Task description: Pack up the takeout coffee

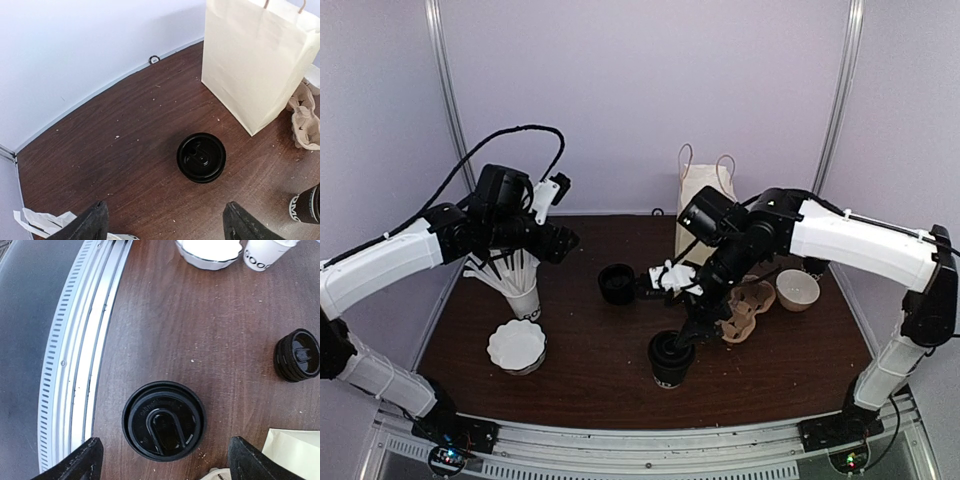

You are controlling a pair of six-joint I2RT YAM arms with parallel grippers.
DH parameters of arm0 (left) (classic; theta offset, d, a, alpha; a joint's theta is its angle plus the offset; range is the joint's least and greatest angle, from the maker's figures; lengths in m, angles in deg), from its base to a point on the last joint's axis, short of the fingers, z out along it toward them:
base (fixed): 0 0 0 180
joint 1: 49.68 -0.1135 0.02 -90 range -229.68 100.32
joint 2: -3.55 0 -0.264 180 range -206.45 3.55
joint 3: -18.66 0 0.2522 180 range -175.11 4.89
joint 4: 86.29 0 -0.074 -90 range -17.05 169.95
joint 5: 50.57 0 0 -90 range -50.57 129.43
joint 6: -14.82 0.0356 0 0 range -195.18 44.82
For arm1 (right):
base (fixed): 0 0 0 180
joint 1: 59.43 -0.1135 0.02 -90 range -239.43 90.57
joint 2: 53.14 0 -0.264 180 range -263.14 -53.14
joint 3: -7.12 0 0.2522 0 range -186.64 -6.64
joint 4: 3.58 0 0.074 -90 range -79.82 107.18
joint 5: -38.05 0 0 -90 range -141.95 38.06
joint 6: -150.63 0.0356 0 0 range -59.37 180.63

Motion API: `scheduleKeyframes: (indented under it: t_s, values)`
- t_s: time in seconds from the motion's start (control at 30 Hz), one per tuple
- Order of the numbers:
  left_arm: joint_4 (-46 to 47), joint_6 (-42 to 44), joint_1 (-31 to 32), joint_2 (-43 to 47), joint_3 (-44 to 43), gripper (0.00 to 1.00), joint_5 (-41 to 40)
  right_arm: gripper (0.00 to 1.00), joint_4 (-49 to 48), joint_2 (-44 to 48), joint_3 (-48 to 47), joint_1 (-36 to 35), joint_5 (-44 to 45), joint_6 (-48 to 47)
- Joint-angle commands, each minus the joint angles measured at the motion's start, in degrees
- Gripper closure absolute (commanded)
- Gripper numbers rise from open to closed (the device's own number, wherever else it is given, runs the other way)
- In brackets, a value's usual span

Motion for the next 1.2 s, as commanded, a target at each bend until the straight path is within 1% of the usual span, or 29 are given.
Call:
scheduleKeyframes:
  t_s: [0.0, 0.23, 0.47, 0.53, 0.57, 0.7, 0.8, 0.9, 1.03, 1.17]
  values:
    - [5.6, -0.3, 0.5, 3.0, 0.7, 0.17, 2.0, 0.10, 2.9, -2.1, -1.5, -3.4, 5.9, -2.0]
    - [4.8, -0.7, 0.5, 2.4, -0.2, 0.17, 5.8, 0.09, 3.6, -6.0, -2.4, -5.3, 11.0, -2.0]
    - [4.6, -0.7, 0.5, 2.3, -0.3, 0.18, 6.6, 0.09, 6.5, -9.2, -4.7, -5.6, 10.6, -0.7]
    - [4.4, -0.5, 0.5, 2.1, -0.4, 0.18, 6.6, 0.02, 8.3, -10.3, -5.8, -5.6, 9.3, -0.5]
    - [4.3, -0.5, 0.5, 1.9, -0.4, 0.18, 6.6, 0.01, 8.7, -10.6, -5.9, -5.6, 8.9, -0.3]
    - [4.2, -0.5, 0.5, 2.0, -0.5, 0.18, 6.6, 0.01, 8.5, -11.0, -5.4, -5.8, 9.2, 0.0]
    - [4.4, -0.3, 0.5, 2.0, -0.3, 0.18, 6.6, 0.04, 8.1, -11.1, -5.3, -6.1, 9.4, 0.3]
    - [4.2, -0.1, 0.5, 2.0, -0.5, 0.18, 6.6, 0.09, 7.7, -11.1, -5.0, -6.7, 10.7, 0.0]
    - [4.3, 0.1, 0.5, 2.0, -0.3, 0.18, 6.5, 0.16, 8.0, -11.6, -5.0, -7.2, 10.1, 0.1]
    - [4.0, 0.3, 0.5, 1.9, -0.5, 0.18, 6.6, 0.16, 8.5, -12.6, -5.3, -7.4, 10.4, 0.4]
